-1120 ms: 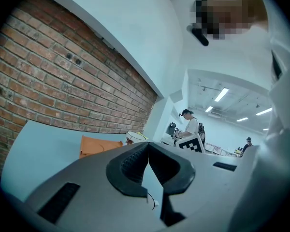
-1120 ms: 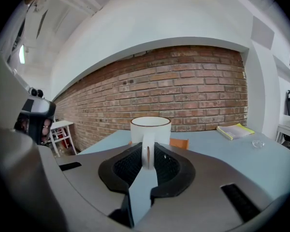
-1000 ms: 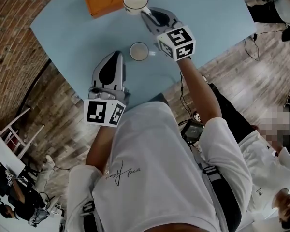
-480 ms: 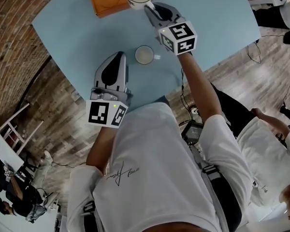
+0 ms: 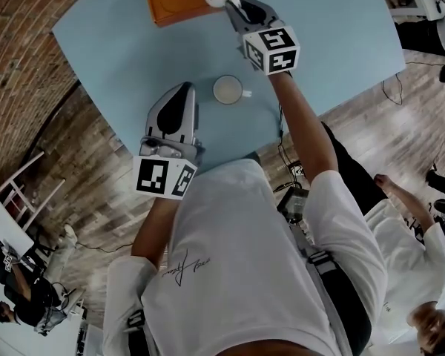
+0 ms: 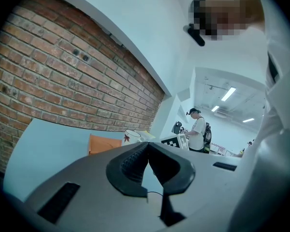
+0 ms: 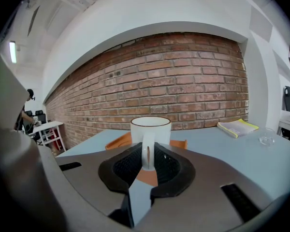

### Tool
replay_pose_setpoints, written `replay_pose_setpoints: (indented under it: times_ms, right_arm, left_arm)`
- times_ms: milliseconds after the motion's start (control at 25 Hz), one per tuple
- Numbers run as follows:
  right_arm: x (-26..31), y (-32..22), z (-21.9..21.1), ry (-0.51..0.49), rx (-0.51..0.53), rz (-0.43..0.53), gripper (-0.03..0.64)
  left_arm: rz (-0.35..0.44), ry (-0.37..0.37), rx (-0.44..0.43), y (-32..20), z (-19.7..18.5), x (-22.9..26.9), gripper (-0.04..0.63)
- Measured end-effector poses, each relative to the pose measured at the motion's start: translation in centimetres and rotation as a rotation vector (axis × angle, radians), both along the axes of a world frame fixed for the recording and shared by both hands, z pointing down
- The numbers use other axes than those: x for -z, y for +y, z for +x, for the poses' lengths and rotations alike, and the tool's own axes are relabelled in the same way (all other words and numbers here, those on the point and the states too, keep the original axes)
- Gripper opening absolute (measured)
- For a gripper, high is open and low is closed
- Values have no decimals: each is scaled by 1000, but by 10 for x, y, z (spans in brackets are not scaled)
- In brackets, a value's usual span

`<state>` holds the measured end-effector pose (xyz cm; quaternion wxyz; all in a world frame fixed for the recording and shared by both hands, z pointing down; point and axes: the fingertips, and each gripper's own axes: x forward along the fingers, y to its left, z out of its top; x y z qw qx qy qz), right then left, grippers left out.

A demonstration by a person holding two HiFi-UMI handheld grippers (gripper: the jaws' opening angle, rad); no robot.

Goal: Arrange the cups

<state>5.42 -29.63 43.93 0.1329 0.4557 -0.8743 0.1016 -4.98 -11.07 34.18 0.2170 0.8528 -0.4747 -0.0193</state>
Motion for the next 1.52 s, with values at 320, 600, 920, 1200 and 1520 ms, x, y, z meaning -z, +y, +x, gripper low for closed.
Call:
replay_pose_setpoints:
  times_ms: [320,600,920,1200,1520]
  right_arm:
    - [-15,-22,-10,14,-23,5,66]
    - [-21,-30,-16,13,-34,22,66]
    - [-21,-28,-18,44,-17,63,66]
    - [-22,-27,-19,21,-21,57,66]
    - [-16,-12,-12,17,-8,51,91]
  left_arm:
    - [-31,-4,14,-8,-14,-9,9]
    - [-47,-2,14,-10,-20,-16,9]
    - [-50,1,11,-11,-19,-16,9]
    - [-51,4,14,-10,-21,-18,9]
    - [-37,8,1,-7,-16,-12,9]
